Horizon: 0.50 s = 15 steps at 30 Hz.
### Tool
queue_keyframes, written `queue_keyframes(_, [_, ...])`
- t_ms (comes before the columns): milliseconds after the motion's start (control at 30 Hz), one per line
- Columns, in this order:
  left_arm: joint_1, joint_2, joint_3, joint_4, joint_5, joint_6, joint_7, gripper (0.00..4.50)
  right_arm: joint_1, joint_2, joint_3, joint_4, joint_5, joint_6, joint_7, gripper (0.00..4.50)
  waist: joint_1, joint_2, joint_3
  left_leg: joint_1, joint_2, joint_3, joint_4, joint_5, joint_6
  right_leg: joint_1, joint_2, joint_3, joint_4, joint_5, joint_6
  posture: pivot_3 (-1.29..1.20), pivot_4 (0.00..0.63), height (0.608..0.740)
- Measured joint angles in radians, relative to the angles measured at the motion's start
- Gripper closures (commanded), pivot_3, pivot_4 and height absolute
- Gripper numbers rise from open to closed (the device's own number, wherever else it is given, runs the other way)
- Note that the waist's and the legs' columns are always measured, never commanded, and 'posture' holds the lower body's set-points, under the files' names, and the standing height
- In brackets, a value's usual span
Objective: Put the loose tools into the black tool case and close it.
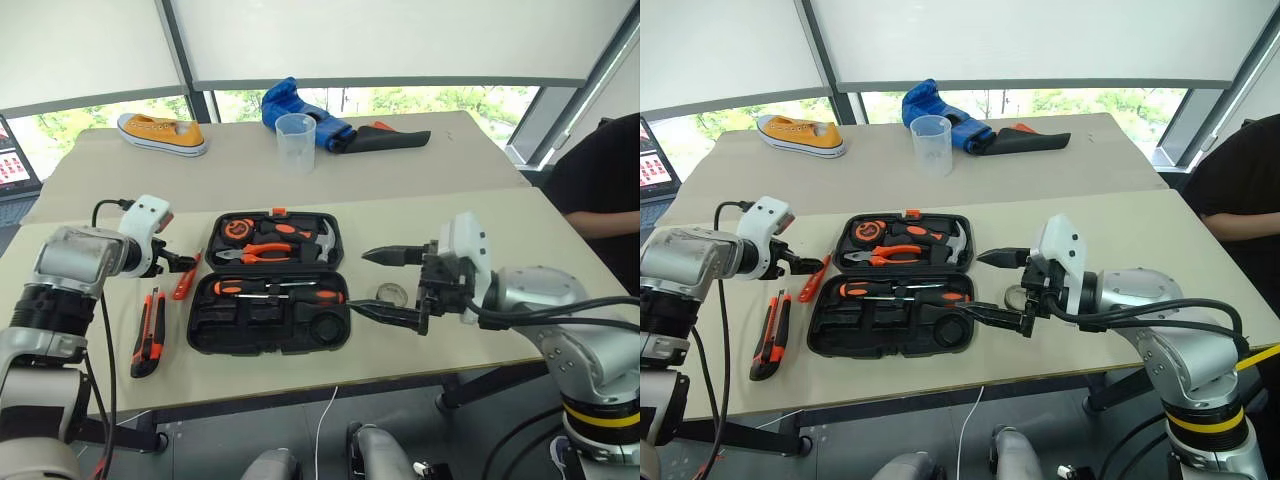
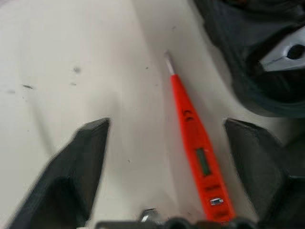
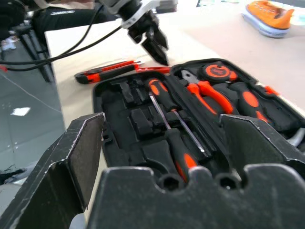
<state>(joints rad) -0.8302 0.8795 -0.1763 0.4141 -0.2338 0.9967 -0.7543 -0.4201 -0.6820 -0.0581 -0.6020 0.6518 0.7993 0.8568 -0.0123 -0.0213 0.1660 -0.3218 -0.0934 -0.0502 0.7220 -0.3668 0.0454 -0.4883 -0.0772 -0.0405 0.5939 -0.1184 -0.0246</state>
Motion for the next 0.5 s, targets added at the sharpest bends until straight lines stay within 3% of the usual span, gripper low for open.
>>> queue_keyframes(367, [-0.028,-0.047,-0.045,0.105,0.083,-0.038,-0.054,1.4,0.011,-0.008,0.005,-0.017,0.034,0.006,-0.06,0.0,0.003,0.0,0.0,-0.002,0.0,-0.001,0.005,0.0,0.001,0.0,0.0,0.001,0.0,0.0,0.0,0.0,0.15,0.724])
queue_keyframes(500, [-0.062,-0.065,-0.071,0.153,0.116,-0.064,-0.082,2.44,-0.004,-0.007,0.012,-0.017,0.034,0.005,-0.063,0.0,0.006,-0.001,0.0,-0.002,0.0,0.0,0.007,0.0,0.001,0.001,-0.001,0.002,0.0,0.0,0.0,0.0,0.15,0.724])
